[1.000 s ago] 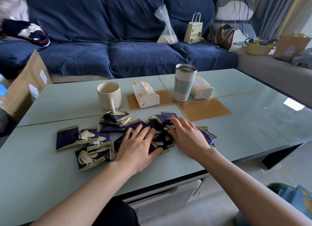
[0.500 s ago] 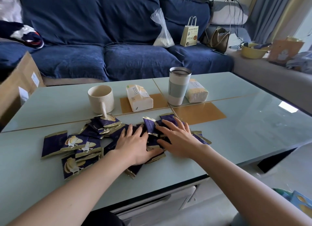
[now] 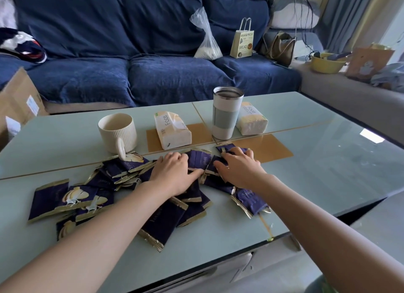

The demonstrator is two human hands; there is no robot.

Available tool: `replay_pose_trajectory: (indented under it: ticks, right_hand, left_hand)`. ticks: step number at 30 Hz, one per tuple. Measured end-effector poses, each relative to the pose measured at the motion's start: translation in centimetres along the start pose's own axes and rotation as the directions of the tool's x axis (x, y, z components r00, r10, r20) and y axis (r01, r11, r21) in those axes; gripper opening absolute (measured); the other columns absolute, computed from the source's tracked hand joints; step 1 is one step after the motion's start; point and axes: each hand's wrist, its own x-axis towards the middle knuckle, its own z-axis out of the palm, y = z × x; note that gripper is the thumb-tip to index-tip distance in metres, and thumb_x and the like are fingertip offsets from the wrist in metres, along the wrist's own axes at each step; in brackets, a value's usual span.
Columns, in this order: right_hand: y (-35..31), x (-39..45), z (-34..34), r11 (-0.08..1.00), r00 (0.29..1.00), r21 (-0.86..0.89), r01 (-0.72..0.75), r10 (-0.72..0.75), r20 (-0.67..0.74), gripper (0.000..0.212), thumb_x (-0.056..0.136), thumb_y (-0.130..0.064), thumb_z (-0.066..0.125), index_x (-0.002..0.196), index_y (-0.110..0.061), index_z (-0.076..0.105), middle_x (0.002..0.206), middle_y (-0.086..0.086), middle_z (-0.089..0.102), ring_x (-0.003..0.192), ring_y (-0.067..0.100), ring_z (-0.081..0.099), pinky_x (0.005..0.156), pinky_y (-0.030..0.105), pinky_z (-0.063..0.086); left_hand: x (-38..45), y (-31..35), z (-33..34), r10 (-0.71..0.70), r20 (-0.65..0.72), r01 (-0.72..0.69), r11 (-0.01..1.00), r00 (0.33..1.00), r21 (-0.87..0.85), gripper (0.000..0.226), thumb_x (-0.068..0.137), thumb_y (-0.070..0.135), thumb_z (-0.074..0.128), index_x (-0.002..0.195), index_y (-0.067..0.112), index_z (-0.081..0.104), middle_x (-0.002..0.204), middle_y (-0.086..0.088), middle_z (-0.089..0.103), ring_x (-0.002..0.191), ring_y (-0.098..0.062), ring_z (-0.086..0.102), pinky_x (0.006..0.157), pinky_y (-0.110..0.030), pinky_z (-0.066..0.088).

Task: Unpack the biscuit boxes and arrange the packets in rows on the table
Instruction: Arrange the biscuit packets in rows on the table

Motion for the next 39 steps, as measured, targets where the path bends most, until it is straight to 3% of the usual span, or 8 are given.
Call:
replay_pose_trajectory:
  ticks: [3, 9, 17, 22, 26, 29, 34, 39]
  right_hand:
    - [0.6, 0.4, -0.5, 1.0, 1.0, -0.017, 0.008, -0.008, -0.021, 0.046, 0.096, -0.054, 0.035, 0.132, -0.027, 0.045, 0.138, 0.007, 0.036, 0.126, 0.039, 0.029, 0.094, 0.055, 0.037]
    - [1.6, 1.1, -0.4, 0.998, 0.999, 0.044, -0.042, 0.042, 0.0, 0.058, 0.093, -0.054, 0.043, 0.145, -0.031, 0.029, 0.142, 0.013, 0.031, 0.129, 0.043, 0.027, 0.103, 0.058, 0.036]
    - [0.6, 1.5, -0.5, 0.927, 0.947, 0.198, 0.318, -0.303, -0.102, 0.047, 0.087, -0.018, 0.057, 0.134, -0.02, 0.052, 0.13, 0.007, 0.055, 0.118, 0.028, 0.052, 0.099, 0.037, 0.044]
    - [1.0, 1.7, -0.9, 0.91, 0.949, 0.282, 0.302, -0.261, -0.176, 0.056, 0.087, -0.041, 0.066, 0.136, -0.018, 0.051, 0.136, 0.007, 0.053, 0.121, 0.026, 0.052, 0.101, 0.034, 0.041]
    - [2.5, 0.7, -1.0, 0.978, 0.987, 0.193, 0.076, -0.047, -0.151, 0.079, 0.079, -0.072, 0.053, 0.135, -0.016, 0.047, 0.132, 0.007, 0.052, 0.121, 0.03, 0.046, 0.096, 0.041, 0.043]
    - [2.6, -0.5, -0.7, 0.994, 1.0, 0.109, 0.0, -0.003, 0.031, 0.108, 0.062, -0.092, 0.041, 0.137, -0.015, 0.04, 0.132, 0.009, 0.048, 0.12, 0.033, 0.041, 0.09, 0.041, 0.039]
    - [3.0, -0.9, -0.7, 0.993, 0.997, 0.093, 0.076, -0.078, 0.018, 0.076, 0.082, -0.065, 0.055, 0.139, -0.018, 0.038, 0.132, 0.009, 0.048, 0.118, 0.034, 0.042, 0.096, 0.042, 0.041]
    - [3.6, -0.8, -0.8, 0.987, 0.997, 0.142, 0.071, -0.072, 0.0, 0.077, 0.082, -0.054, 0.062, 0.142, -0.014, 0.032, 0.134, 0.011, 0.051, 0.119, 0.037, 0.044, 0.089, 0.038, 0.038]
  left_hand:
    - [-0.3, -0.1, 0.3, 0.111, -0.179, -0.126, 0.989, 0.978, -0.077, 0.063, 0.092, 0.057, 0.049, 0.14, 0.017, 0.041, 0.143, -0.003, 0.046, 0.13, -0.022, 0.042, 0.103, -0.035, 0.036]
    - [-0.1, 0.4, 0.9, 0.118, 0.055, -0.111, 0.987, 0.991, -0.118, 0.059, 0.096, 0.05, 0.047, 0.148, 0.024, 0.035, 0.158, 0.0, 0.027, 0.145, -0.025, 0.022, 0.114, -0.043, 0.027]
    - [0.3, 1.8, 0.3, 0.084, 0.022, -0.082, 0.994, 0.996, -0.065, 0.047, 0.095, 0.045, 0.05, 0.132, 0.018, 0.04, 0.13, -0.005, 0.047, 0.12, -0.028, 0.047, 0.089, -0.041, 0.046]
    - [0.6, 2.1, 0.7, 0.039, -0.069, -0.045, 0.996, 0.997, -0.079, 0.065, 0.093, 0.044, 0.056, 0.14, 0.012, 0.024, 0.135, -0.011, 0.047, 0.115, -0.032, 0.054, 0.085, -0.042, 0.049]
    - [1.1, 1.5, 0.8, 0.08, -0.012, -0.081, 0.993, 0.997, -0.082, 0.074, 0.094, 0.044, 0.051, 0.15, 0.035, 0.003, 0.133, -0.01, 0.035, 0.109, -0.03, 0.047, 0.084, -0.042, 0.047]
    - [1.4, 1.5, 0.9, 0.112, 0.03, -0.112, 0.994, 0.993, -0.001, 0.063, 0.096, 0.048, 0.043, 0.149, 0.042, 0.01, 0.136, -0.006, 0.023, 0.109, -0.031, 0.042, 0.091, -0.044, 0.041]
    - [1.5, 1.7, 1.1, 0.166, -0.066, -0.163, 0.985, 0.984, 0.051, 0.052, 0.096, 0.044, 0.045, 0.145, 0.03, 0.034, 0.15, -0.002, 0.022, 0.133, -0.032, 0.028, 0.11, -0.051, 0.026]
    - [1.8, 1.9, 0.9, 0.328, -0.105, -0.336, 0.939, 0.939, -0.074, 0.046, 0.094, 0.03, 0.05, 0.139, 0.022, 0.047, 0.145, 0.003, 0.043, 0.14, -0.018, 0.027, 0.115, -0.034, 0.022]
